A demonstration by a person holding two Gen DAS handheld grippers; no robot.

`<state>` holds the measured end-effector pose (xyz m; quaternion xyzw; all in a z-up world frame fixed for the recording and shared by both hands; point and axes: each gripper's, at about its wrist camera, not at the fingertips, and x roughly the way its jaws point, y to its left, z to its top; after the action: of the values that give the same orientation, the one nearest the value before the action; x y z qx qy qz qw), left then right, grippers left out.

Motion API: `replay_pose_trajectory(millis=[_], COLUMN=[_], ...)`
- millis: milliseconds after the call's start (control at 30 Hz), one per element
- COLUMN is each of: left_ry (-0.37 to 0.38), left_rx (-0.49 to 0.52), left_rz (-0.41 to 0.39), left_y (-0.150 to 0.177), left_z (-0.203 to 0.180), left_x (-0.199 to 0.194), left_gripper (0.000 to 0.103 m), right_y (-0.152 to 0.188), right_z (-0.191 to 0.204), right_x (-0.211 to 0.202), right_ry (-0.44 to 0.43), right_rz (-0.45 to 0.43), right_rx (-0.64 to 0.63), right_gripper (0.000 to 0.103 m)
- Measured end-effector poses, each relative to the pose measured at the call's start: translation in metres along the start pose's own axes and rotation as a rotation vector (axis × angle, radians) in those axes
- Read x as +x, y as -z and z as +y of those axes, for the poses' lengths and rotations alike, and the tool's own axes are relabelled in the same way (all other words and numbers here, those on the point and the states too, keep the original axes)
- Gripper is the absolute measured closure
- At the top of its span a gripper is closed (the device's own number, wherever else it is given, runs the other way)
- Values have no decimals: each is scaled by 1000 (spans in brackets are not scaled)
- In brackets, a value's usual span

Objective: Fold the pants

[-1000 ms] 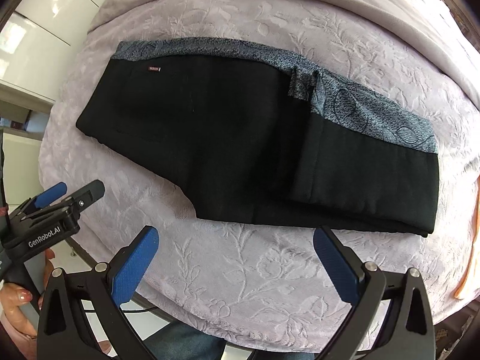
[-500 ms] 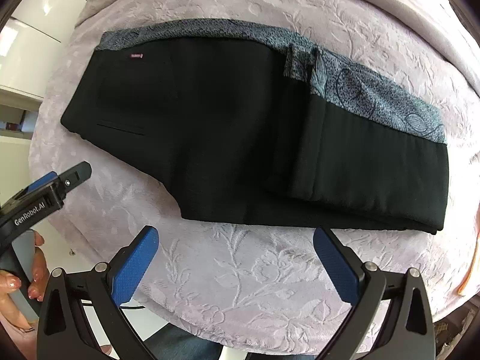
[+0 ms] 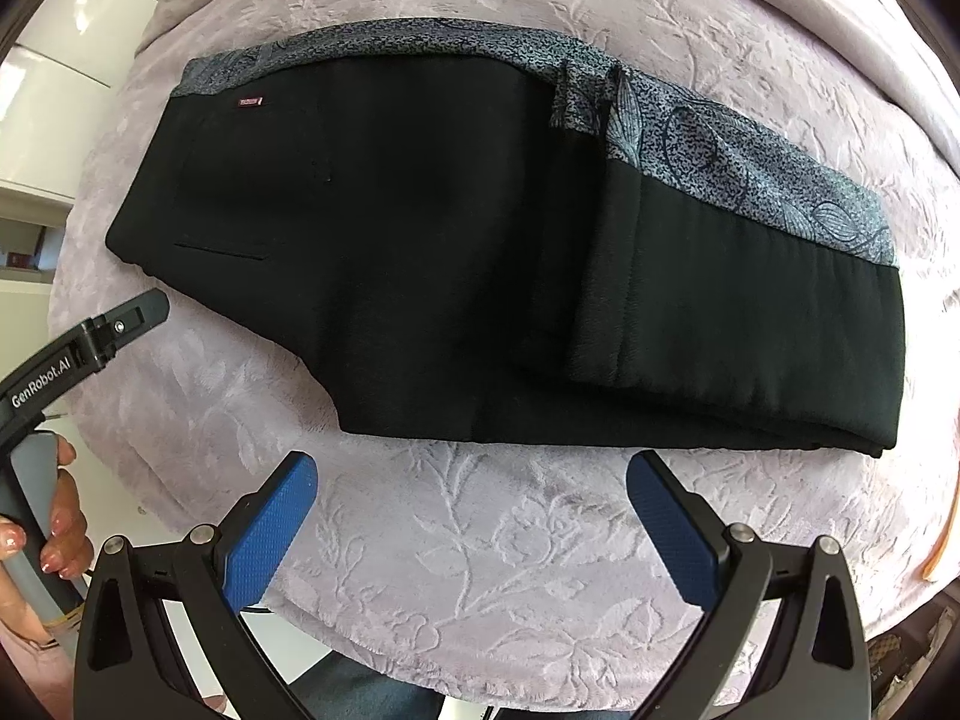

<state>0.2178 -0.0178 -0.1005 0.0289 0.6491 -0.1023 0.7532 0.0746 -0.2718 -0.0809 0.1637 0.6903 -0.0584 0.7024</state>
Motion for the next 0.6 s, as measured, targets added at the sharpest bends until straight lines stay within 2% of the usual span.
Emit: replay_pose_trajectory(millis=[267, 333, 467, 600], left_ry=[-9, 10, 94, 118], left_rx=[-24, -31, -77, -107], left_rz=[-15, -18, -20, -23], left_y=[-27, -36, -47, -54], left_z=[15, 24, 35, 41], left_x=[6, 6, 12, 17], left_gripper=[0, 0, 0, 0], right_y=[-2, -4, -8, -11], right_z=[-3, -3, -6, -7], right_x=[7, 8, 11, 17], right_ry=[-5, -8, -15, -15], right_rz=[1, 1, 6, 13], right_rx=[0, 0, -1, -5], right_gripper=[0, 0, 0, 0])
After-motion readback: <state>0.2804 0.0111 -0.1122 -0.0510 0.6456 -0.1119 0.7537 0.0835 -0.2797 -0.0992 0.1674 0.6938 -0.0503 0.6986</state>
